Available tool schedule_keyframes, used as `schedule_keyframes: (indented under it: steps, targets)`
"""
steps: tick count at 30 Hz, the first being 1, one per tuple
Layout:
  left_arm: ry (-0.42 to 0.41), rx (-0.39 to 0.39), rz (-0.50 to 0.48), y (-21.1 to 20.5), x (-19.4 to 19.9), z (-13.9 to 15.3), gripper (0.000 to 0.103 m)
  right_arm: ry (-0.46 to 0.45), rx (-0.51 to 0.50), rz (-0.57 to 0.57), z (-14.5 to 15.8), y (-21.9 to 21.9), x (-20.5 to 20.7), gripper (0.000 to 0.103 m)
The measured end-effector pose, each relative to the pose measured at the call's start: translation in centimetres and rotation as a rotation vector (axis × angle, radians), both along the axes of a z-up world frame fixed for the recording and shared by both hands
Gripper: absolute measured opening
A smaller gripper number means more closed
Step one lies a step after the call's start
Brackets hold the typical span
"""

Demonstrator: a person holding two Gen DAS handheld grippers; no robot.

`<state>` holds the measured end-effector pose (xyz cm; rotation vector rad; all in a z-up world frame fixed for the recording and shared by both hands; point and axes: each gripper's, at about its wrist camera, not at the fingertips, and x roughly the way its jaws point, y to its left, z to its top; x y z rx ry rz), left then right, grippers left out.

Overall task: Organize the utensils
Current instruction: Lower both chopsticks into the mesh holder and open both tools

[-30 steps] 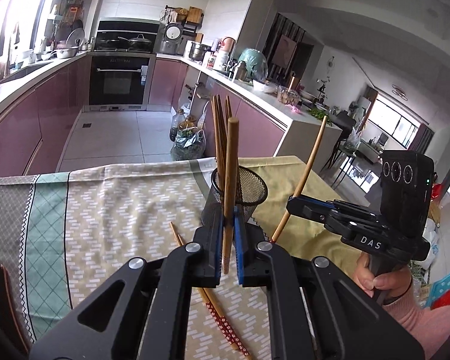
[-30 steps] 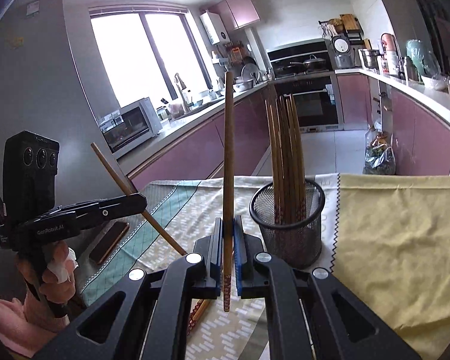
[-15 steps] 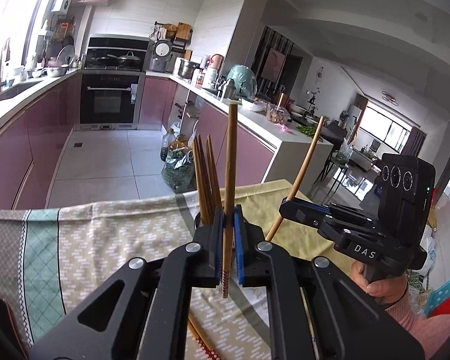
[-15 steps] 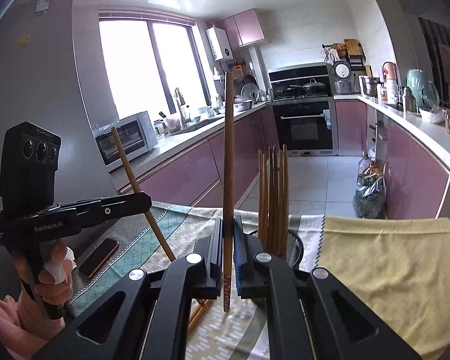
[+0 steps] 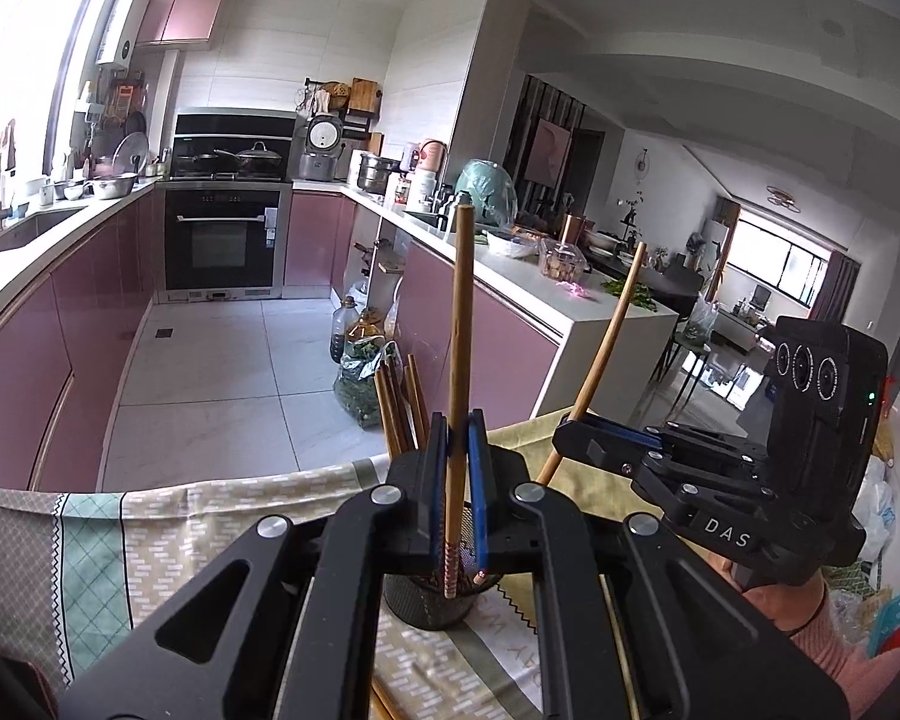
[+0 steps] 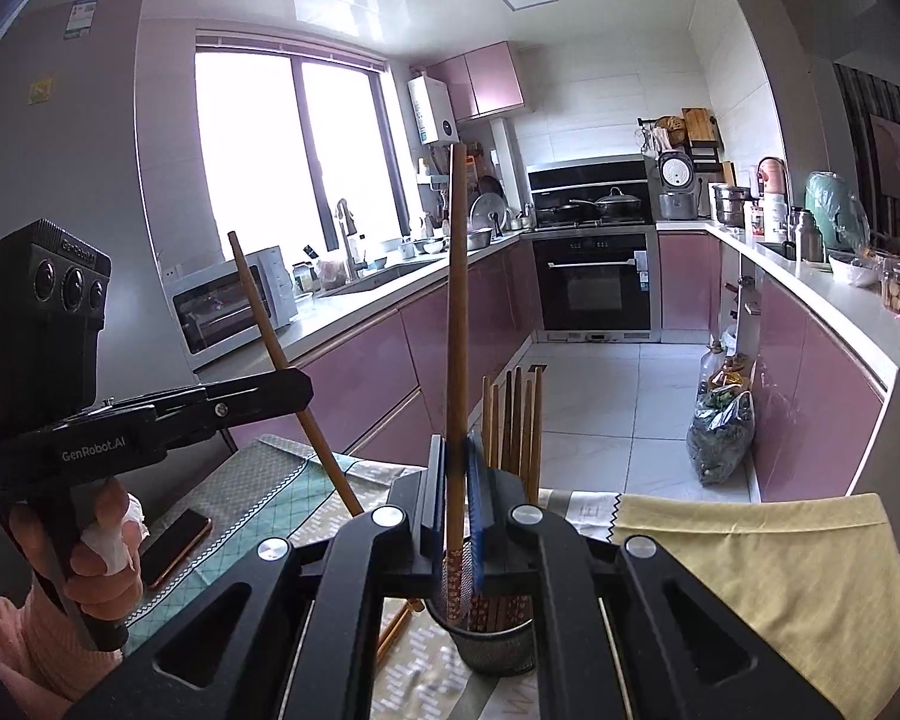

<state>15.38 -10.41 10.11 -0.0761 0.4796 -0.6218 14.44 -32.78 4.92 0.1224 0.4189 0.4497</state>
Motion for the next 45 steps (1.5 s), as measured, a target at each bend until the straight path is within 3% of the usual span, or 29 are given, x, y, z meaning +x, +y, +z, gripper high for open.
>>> schedule_keyframes:
  steps: [8,24,35,45]
  targets:
    - [0.009,0.080,0.023,-2.2,0.8,-1.0,0.007,0.029,-0.029,-0.026,-1.4,0.4,1.5,0.006]
    - [0.170,0.212,-0.010,-3.6,4.3,-5.7,0.007,0.196,-0.115,-0.039,-5.1,1.1,4.3,0.006]
    - [0.247,0.172,-0.004,-2.9,7.6,-7.1,0.008,0.267,-0.115,-0.054,-6.9,0.9,5.9,0.006]
    - [0.279,0.172,0.016,-3.4,9.5,-8.4,0.014,0.264,-0.089,-0.056,-7.2,0.8,5.9,0.007]
